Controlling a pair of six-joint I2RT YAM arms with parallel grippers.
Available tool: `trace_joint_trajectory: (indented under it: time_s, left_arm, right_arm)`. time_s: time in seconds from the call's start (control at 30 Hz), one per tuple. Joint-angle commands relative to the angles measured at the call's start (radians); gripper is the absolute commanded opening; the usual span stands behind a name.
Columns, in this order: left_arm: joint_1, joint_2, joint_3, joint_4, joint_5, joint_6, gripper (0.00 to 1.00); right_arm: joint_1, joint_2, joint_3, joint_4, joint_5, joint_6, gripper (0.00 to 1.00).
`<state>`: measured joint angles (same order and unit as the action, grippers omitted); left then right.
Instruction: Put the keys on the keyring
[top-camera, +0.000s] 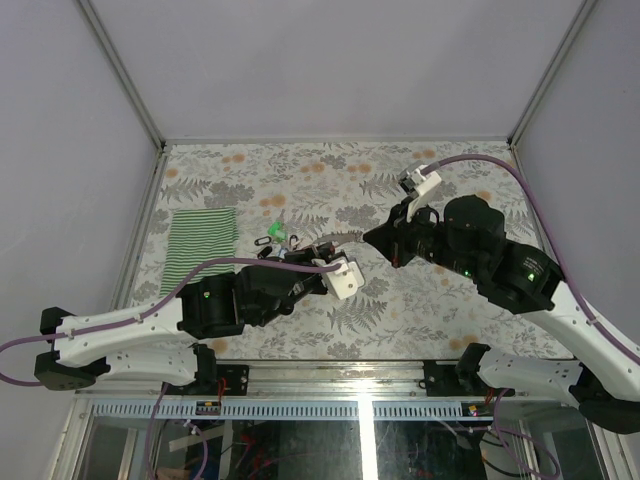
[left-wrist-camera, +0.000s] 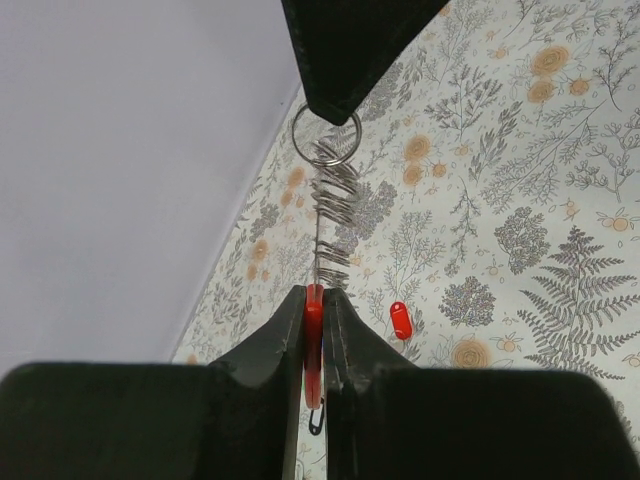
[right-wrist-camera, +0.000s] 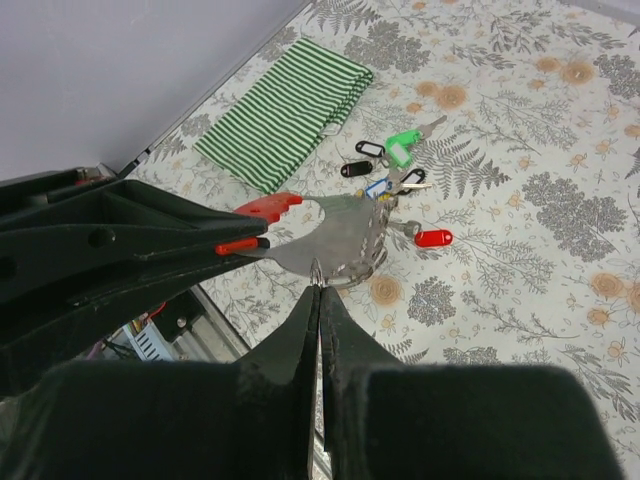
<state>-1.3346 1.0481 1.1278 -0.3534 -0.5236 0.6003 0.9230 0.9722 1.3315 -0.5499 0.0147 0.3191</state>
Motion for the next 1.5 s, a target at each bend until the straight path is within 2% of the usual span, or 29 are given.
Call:
trace_joint_trajectory:
  time_s: [0.0,0.27,0.5,0.63,0.87,1.0,1.2,1.47]
  left_arm:
    - [-0.001,-0.001,0.034,0.017,0.001,0.016,0.0]
    - [-0.003,-0.001,0.035,0.014,0.006,0.002,0.0]
    - [-0.003,0.012,0.049,0.042,0.029,-0.073,0.01]
    - [-0.003,0.009,0.051,0.078,0.062,-0.125,0.07]
    - [-0.004,-0.056,0.015,0.177,0.127,-0.214,0.25]
    - [-0.003,-0.098,-0.009,0.245,0.175,-0.272,0.3]
    - [-0.002,-0.163,-0.022,0.323,0.249,-0.347,0.35]
    - [-0.003,-0.26,-0.126,0.575,0.427,-0.377,0.37]
  right_arm:
    - [0.001,0.013,0.07,0.012,0.043,0.007,0.0]
    - [0.001,0.013,0.05,0.033,0.044,0.012,0.0]
    - [0.0,-0.081,-0.105,0.263,0.027,-0.016,0.0]
    - [0.001,-0.133,-0.203,0.404,0.013,-0.032,0.0]
    - [0.001,-0.235,-0.341,0.592,0.004,-0.074,0.0]
    - [0.002,-0.288,-0.402,0.697,-0.009,-0.095,0.0]
    - [0.001,-0.367,-0.474,0.823,-0.054,-0.151,0.0]
    - [0.001,-0.416,-0.452,0.894,-0.282,-0.23,0.0]
